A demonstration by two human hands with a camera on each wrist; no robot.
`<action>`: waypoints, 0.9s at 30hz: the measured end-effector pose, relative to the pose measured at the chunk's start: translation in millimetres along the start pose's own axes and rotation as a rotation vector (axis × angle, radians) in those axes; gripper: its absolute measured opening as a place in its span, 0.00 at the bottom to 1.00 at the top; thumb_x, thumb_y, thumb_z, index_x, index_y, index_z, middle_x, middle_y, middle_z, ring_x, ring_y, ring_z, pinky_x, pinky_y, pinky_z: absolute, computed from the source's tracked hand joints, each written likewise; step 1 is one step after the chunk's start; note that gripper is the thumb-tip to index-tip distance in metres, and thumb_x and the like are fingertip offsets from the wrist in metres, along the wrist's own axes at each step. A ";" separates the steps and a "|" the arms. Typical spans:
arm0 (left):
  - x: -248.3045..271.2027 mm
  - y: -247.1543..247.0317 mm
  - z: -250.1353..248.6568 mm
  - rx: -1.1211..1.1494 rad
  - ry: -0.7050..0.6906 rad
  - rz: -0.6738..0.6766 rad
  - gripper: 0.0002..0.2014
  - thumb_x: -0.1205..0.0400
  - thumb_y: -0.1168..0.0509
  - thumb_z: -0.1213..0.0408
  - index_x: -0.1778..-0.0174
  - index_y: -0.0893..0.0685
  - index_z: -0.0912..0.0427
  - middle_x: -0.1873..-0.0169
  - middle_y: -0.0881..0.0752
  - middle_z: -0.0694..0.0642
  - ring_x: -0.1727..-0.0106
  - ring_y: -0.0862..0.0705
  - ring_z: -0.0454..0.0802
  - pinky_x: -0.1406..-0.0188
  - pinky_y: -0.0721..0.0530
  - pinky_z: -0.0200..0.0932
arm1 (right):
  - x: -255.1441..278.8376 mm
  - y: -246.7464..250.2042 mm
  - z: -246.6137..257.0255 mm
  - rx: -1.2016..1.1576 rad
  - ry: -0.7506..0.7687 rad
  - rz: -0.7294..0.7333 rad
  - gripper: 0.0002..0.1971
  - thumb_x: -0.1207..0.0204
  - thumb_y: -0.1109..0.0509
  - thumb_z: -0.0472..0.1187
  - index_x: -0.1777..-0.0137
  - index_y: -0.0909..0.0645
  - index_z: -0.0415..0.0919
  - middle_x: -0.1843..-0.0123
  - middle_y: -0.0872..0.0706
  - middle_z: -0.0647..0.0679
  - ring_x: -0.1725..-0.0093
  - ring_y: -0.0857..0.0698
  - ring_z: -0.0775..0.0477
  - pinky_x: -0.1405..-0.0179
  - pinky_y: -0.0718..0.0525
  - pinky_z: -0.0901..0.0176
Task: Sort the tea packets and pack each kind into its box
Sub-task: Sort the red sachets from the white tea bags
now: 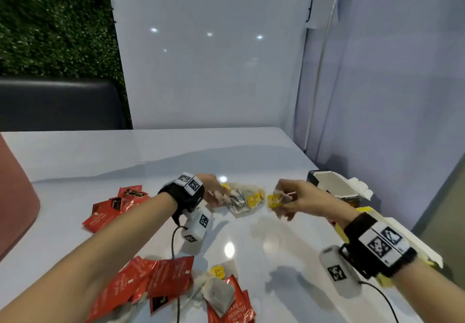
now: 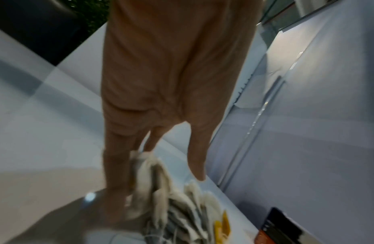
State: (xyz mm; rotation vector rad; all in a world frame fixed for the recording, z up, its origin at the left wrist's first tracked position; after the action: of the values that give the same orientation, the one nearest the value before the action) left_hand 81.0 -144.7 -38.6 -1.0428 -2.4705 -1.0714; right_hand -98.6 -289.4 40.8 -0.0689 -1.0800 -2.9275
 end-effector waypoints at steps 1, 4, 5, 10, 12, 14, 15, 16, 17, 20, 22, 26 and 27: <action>13.0 2.4 -3.5 0.004 -0.001 0.001 0.21 0.23 0.29 0.61 0.39 0.26 0.69 0.48 0.20 0.64 0.50 0.16 0.63 0.42 0.17 0.61 | -16.1 3.0 4.4 0.019 0.007 -0.023 0.10 0.32 0.24 0.30 0.57 0.23 0.39 0.65 0.13 0.42 0.64 0.13 0.34 0.66 0.12 0.53; 60.3 22.3 -5.0 0.071 -0.029 -0.029 0.35 0.20 0.32 0.61 0.23 0.42 0.68 0.29 0.30 0.65 0.35 0.22 0.66 0.46 0.16 0.60 | -64.9 3.2 16.7 0.128 0.007 -0.058 0.12 0.32 0.24 0.30 0.55 0.24 0.35 0.64 0.16 0.41 0.73 0.17 0.48 0.78 0.17 0.64; 78.2 29.0 -2.2 0.086 -0.048 -0.031 0.35 0.20 0.33 0.61 0.22 0.42 0.66 0.29 0.29 0.65 0.35 0.21 0.64 0.47 0.15 0.58 | -80.0 1.7 20.4 0.169 0.006 -0.067 0.11 0.33 0.25 0.29 0.56 0.25 0.36 0.62 0.16 0.39 0.74 0.19 0.50 0.81 0.19 0.67; 164.9 43.8 35.2 -0.030 -0.190 -0.005 0.21 0.18 0.35 0.62 0.29 0.28 0.57 0.40 0.18 0.56 0.44 0.14 0.50 0.50 0.13 0.43 | -133.7 -9.4 26.1 0.378 0.000 -0.141 0.12 0.33 0.27 0.30 0.57 0.28 0.38 0.58 0.15 0.37 0.67 0.17 0.41 0.80 0.17 0.59; 188.5 42.8 61.0 -0.120 -0.188 0.018 0.18 0.18 0.36 0.63 0.31 0.26 0.52 0.41 0.17 0.53 0.45 0.13 0.47 0.50 0.13 0.40 | -142.6 -16.1 25.7 0.520 -0.027 -0.142 0.11 0.31 0.29 0.34 0.51 0.26 0.35 0.55 0.16 0.36 0.61 0.14 0.35 0.68 0.13 0.49; 199.2 45.2 88.9 -0.220 -0.174 -0.001 0.18 0.18 0.36 0.63 0.32 0.25 0.49 0.41 0.17 0.52 0.45 0.14 0.47 0.50 0.14 0.40 | -147.9 -24.5 23.2 0.656 -0.059 -0.123 0.14 0.29 0.31 0.34 0.43 0.24 0.33 0.51 0.18 0.35 0.57 0.14 0.34 0.60 0.15 0.47; 200.8 46.8 102.7 -0.269 -0.159 -0.018 0.18 0.19 0.35 0.63 0.33 0.25 0.47 0.40 0.17 0.52 0.44 0.15 0.48 0.50 0.14 0.39 | -149.5 -29.0 20.5 0.706 -0.070 -0.112 0.16 0.28 0.32 0.35 0.41 0.23 0.33 0.47 0.18 0.34 0.53 0.14 0.33 0.57 0.16 0.47; 201.8 47.3 114.9 -0.312 -0.140 -0.033 0.18 0.19 0.34 0.63 0.34 0.25 0.46 0.39 0.18 0.53 0.43 0.15 0.48 0.50 0.14 0.38 | -149.5 -33.6 17.4 0.746 -0.079 -0.098 0.16 0.26 0.33 0.36 0.39 0.23 0.33 0.43 0.18 0.33 0.49 0.15 0.33 0.54 0.17 0.47; 201.9 46.6 127.1 -0.349 -0.109 -0.041 0.20 0.20 0.33 0.61 0.33 0.26 0.45 0.37 0.19 0.54 0.42 0.16 0.48 0.49 0.15 0.37 | -147.9 -39.4 13.3 0.784 -0.091 -0.074 0.16 0.25 0.34 0.38 0.38 0.24 0.34 0.41 0.18 0.34 0.46 0.16 0.33 0.52 0.17 0.47; 202.6 36.2 154.9 -0.441 0.020 -0.024 0.36 0.27 0.29 0.47 0.24 0.37 0.45 0.29 0.26 0.56 0.32 0.23 0.49 0.36 0.22 0.42 | -142.5 -52.0 -1.8 0.877 -0.129 -0.022 0.15 0.22 0.38 0.41 0.37 0.25 0.36 0.37 0.20 0.35 0.40 0.19 0.34 0.45 0.19 0.48; 200.0 24.7 166.2 -0.515 0.077 -0.013 0.56 0.40 0.31 0.31 0.19 0.48 0.48 0.25 0.33 0.59 0.27 0.29 0.53 0.29 0.27 0.49 | -134.7 -55.7 3.3 0.928 -0.096 -0.059 0.17 0.21 0.38 0.39 0.33 0.29 0.38 0.36 0.23 0.36 0.37 0.22 0.34 0.46 0.21 0.46; 194.2 -5.0 169.3 -0.623 0.056 -0.072 0.61 0.41 0.36 0.26 0.18 0.53 0.52 0.27 0.34 0.59 0.27 0.32 0.56 0.28 0.29 0.53 | -92.6 -93.5 64.4 0.946 0.215 -0.070 0.22 0.22 0.35 0.40 0.29 0.33 0.39 0.33 0.26 0.40 0.32 0.28 0.37 0.51 0.23 0.48; 192.4 -10.5 167.0 -0.640 0.031 -0.097 0.55 0.35 0.34 0.30 0.18 0.49 0.53 0.29 0.32 0.59 0.29 0.31 0.55 0.29 0.29 0.52 | -76.8 -113.1 78.6 0.903 0.301 0.006 0.22 0.21 0.35 0.43 0.28 0.32 0.41 0.33 0.25 0.42 0.32 0.28 0.40 0.49 0.24 0.49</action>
State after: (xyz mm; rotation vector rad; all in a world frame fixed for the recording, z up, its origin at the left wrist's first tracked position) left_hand -55.0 68.9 -68.6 -1.0452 -2.2078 -1.9667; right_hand -23.1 -152.1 23.4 0.3600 -2.1457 -2.0635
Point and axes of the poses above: each hand's wrist, its own x-axis away from the middle knuckle, its own y-axis out of the back of the hand, z = x × y, the point moved 8 cm from there along -x, towards the middle knuckle
